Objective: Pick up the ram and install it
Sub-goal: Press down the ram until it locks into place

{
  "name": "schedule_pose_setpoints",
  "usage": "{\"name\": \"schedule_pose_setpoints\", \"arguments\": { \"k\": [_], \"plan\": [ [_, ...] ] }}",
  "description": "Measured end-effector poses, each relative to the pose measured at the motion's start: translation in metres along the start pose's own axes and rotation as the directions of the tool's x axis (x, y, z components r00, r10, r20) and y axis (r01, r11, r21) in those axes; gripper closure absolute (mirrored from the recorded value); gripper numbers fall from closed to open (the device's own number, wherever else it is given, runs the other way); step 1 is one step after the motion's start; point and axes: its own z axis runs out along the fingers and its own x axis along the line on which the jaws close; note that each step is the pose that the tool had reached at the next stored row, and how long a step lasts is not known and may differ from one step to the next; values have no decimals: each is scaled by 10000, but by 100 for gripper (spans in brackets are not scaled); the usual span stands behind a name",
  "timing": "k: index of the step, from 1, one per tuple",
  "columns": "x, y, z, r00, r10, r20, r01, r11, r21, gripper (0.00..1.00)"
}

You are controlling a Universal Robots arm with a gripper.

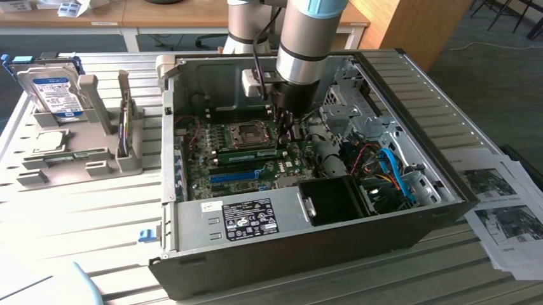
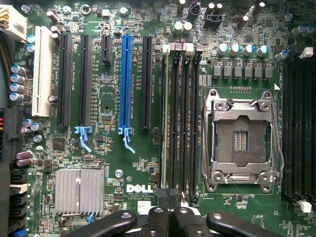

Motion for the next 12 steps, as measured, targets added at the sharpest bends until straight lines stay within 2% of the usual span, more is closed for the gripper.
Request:
{"name": "schedule_pose_setpoints", "arguments": {
  "k": [12],
  "plan": [
    [0, 0, 15, 10000, 0, 0, 0, 10000, 0, 91]
  ]
}}
